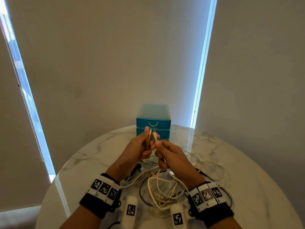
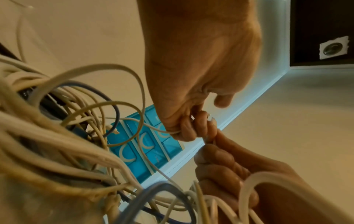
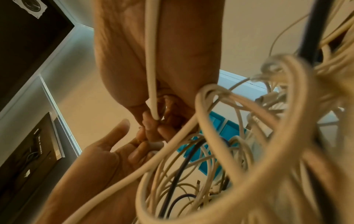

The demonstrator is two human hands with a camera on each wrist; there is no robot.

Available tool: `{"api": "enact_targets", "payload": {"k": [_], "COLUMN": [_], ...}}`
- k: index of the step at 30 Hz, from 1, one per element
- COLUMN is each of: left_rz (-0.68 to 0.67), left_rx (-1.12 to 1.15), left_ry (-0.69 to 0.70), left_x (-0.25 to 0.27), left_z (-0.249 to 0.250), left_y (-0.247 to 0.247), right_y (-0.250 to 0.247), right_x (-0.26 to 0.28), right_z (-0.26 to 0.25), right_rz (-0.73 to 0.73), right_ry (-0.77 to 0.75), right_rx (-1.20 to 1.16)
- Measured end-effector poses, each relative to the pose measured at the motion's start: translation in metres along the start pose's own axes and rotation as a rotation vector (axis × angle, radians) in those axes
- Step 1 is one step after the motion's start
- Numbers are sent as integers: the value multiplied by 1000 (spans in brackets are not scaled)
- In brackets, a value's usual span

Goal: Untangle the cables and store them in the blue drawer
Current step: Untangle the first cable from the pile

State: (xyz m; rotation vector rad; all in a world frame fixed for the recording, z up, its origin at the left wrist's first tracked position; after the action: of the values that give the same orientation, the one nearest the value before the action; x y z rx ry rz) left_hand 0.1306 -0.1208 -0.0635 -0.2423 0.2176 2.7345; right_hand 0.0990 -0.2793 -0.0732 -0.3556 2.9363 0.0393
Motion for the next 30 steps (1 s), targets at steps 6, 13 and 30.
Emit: {"api": "enact_targets", "payload": {"k": [6,13,30], "left_rz": [131,674,43], "left_rx": [-141,460,-89], "left_ry": [209,344,130], "left_x": [3,-5,11], "left_z": [0,7,20], "left_y": [-4,-64,-20], "right_y": [2,-19,-37], "right_x": [8,20,7], "right_z": [-5,-24,-12], "right_rz": [-93,-177,423], "right_ry": [53,-33,-197], "right_rx": [145,125,-179]}}
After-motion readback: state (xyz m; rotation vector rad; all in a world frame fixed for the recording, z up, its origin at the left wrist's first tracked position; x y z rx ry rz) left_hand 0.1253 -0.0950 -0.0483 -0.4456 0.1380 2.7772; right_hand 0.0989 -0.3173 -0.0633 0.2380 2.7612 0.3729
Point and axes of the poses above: each hand's wrist, its own x-axis away from the middle knuckle, its own y-axis out of the palm, z = x × y, the point moved 1 cm from there along -x, towards the middle knuckle, and after that the axes turned 4 degrees about -z, right-handed, at the moved point
